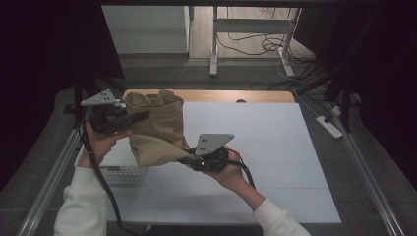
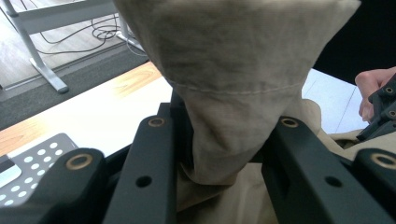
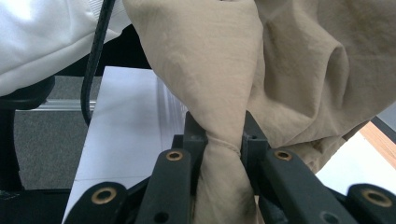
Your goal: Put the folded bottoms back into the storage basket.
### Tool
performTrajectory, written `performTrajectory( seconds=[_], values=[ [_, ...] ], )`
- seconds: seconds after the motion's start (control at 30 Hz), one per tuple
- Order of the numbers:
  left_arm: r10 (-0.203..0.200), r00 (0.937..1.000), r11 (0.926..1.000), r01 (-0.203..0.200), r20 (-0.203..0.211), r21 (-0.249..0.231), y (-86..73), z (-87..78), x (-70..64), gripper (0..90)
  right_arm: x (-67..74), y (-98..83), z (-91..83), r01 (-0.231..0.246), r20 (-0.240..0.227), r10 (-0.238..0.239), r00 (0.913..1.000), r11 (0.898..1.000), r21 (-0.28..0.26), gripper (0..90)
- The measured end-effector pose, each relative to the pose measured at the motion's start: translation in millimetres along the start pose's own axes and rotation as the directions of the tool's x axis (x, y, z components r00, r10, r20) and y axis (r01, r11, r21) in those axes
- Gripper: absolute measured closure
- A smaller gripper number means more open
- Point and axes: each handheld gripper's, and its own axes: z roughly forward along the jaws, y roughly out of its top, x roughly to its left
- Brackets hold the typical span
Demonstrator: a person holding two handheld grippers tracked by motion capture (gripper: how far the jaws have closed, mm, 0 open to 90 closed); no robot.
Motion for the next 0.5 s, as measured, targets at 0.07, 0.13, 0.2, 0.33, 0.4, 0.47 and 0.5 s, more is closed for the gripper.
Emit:
performTrajectory(
  seconds=[0.07, 0.13, 0.2, 0.33, 0.4, 0.47, 0.5],
  values=[
    [-0.002, 1.0, 1.0, 0.002, 0.001, -0.002, 0.6, -1.6, 1.2, 71.4, -1.0, 0.6, 0.4, -0.002, -0.002, 0.002, 1.0, 1.0, -0.002, 77.4],
    [-0.001, 1.0, 1.0, 0.001, 0.002, -0.002, 1.1, -3.3, 2.3, 71.4, -1.2, 1.3, 1.5, -0.001, -0.004, 0.001, 1.0, 1.0, -0.004, 77.4],
    [-0.005, 1.0, 1.0, 0.005, 0.006, 0.0, 0.1, -5.3, 4.7, 71.4, -1.4, 3.9, 4.1, 0.004, -0.011, -0.004, 0.9999, 1.0, 0.0, 77.4],
    [-0.022, 0.9998, 0.9997, 0.022, -0.001, 0.002, -4.2, -11.6, 11.2, 71.4, -1.3, 8.0, 8.0, 0.011, -0.016, -0.011, 0.9998, 1.0, 0.001, 77.4],
    [-0.032, 0.9995, 0.9995, 0.032, -0.004, -0.004, -6.1, -15.1, 14.2, 71.4, -1.0, 13.3, 13.9, 0.02, -0.02, -0.02, 0.9996, 1.0, 0.002, 77.4],
    [-0.037, 0.9992, 0.9993, 0.037, -0.012, -0.002, -7.0, -17.7, 16.8, 71.4, -0.6, 16.8, 18.4, 0.021, -0.025, -0.021, 0.9995, 1.0, 0.003, 77.4],
    [-0.038, 0.9991, 0.9993, 0.038, -0.016, 0.0, -7.1, -18.5, 17.6, 71.4, -0.6, 16.8, 18.4, 0.021, -0.025, -0.021, 0.9995, 1.0, 0.003, 77.4]
  ],
)
